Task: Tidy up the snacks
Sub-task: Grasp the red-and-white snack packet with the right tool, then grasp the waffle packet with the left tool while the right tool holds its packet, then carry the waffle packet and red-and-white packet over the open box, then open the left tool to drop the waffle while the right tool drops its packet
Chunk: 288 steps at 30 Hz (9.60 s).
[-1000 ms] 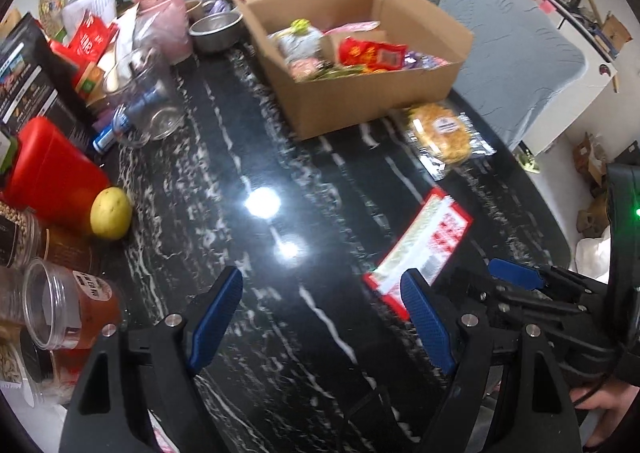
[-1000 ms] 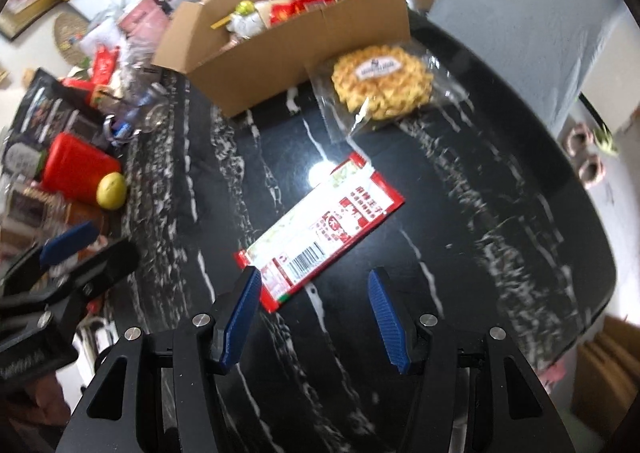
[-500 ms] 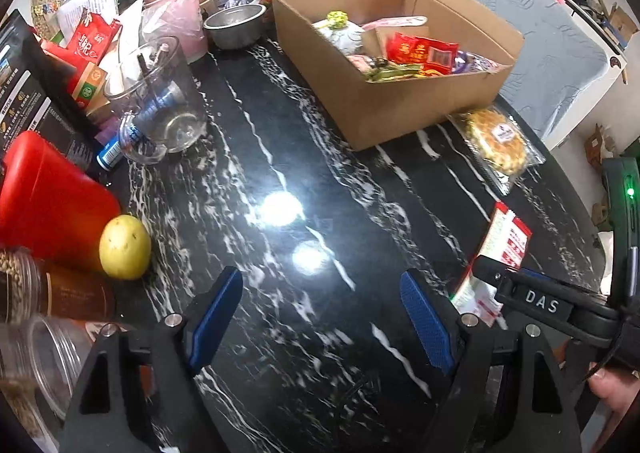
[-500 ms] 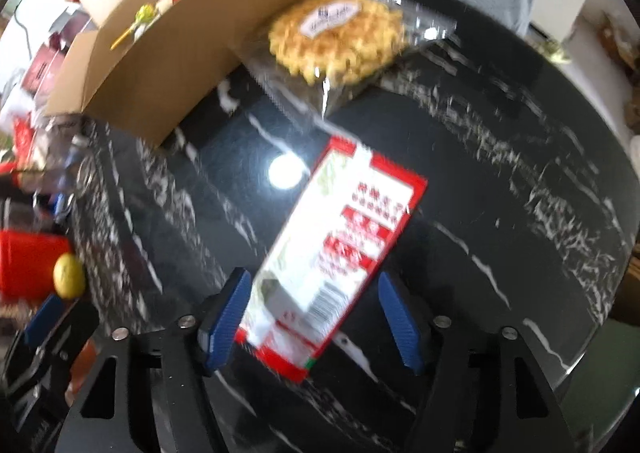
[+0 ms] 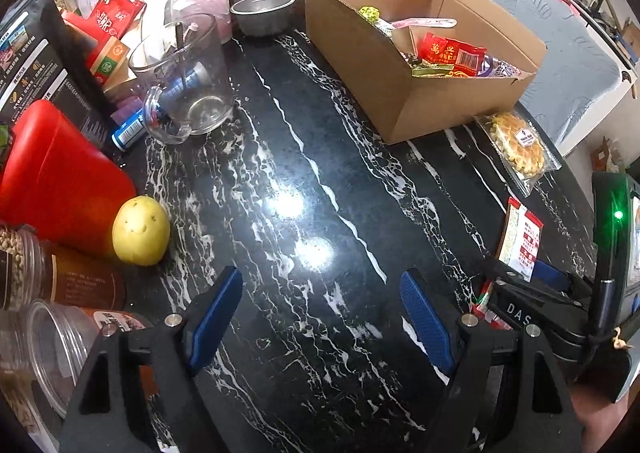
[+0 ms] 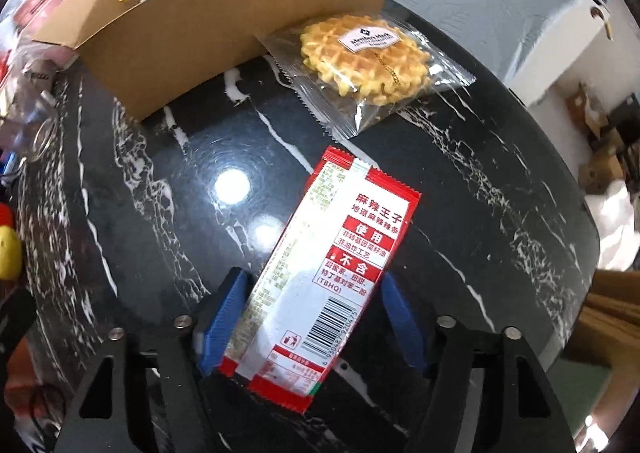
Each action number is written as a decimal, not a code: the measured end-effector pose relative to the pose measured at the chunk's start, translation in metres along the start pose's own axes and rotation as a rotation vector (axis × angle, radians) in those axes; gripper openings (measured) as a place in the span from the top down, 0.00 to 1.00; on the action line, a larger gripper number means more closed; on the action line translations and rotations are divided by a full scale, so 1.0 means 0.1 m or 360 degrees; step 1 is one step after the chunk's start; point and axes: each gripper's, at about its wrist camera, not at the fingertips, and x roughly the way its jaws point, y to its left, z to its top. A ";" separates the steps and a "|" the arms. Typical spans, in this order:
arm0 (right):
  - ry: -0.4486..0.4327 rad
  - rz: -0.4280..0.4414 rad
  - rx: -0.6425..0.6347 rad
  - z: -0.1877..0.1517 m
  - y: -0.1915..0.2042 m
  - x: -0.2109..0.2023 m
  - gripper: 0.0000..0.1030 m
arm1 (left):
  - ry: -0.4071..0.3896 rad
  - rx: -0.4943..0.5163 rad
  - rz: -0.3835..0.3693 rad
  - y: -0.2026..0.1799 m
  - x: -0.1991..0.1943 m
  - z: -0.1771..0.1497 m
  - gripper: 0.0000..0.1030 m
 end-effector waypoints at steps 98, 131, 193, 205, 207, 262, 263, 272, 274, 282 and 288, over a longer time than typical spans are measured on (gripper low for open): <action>-0.0035 0.0386 -0.0350 1.53 -1.93 0.18 0.52 | 0.0318 -0.0185 0.0000 -2.66 1.47 1.38 0.00; -0.0084 0.0531 -0.0424 1.16 -1.75 -0.07 0.52 | 0.0052 -0.0132 -0.0392 -2.46 0.51 1.08 0.76; -0.0553 0.0879 -0.0896 2.06 -0.40 -1.43 0.52 | -0.0531 -0.0313 -0.0161 -1.06 -0.99 2.09 0.76; -0.0583 0.0869 -0.0924 2.70 -0.14 -1.13 0.52 | -0.0556 -0.0288 -0.0118 -0.83 -0.62 2.70 0.76; -0.0583 0.0855 -0.0938 2.78 -0.07 -1.05 0.52 | -0.0547 -0.0284 -0.0113 -0.79 -0.54 2.77 0.76; -0.0149 0.0585 -0.1059 2.93 0.44 0.20 0.52 | 0.0108 -0.0316 0.0060 -0.52 0.97 2.61 0.63; -0.0148 0.0581 -0.1058 2.92 0.44 0.19 0.52 | 0.0113 -0.0296 0.0078 -0.54 0.97 2.63 0.61; -0.0185 0.0517 -0.1100 2.85 0.42 0.07 0.51 | 0.0111 -0.0203 0.0118 -0.64 0.98 2.71 0.42; -0.0196 0.0509 -0.1101 2.84 0.40 0.03 0.50 | 0.0089 -0.0190 0.0133 -0.67 0.94 2.72 0.18; -0.0250 0.0485 -0.1079 2.88 0.33 -0.05 0.32 | 0.0033 -0.0174 0.0202 -0.73 0.83 2.77 0.08; -0.0272 0.0487 -0.1071 2.88 0.31 -0.15 0.32 | -0.0010 -0.0205 0.0194 -0.72 0.65 2.74 0.08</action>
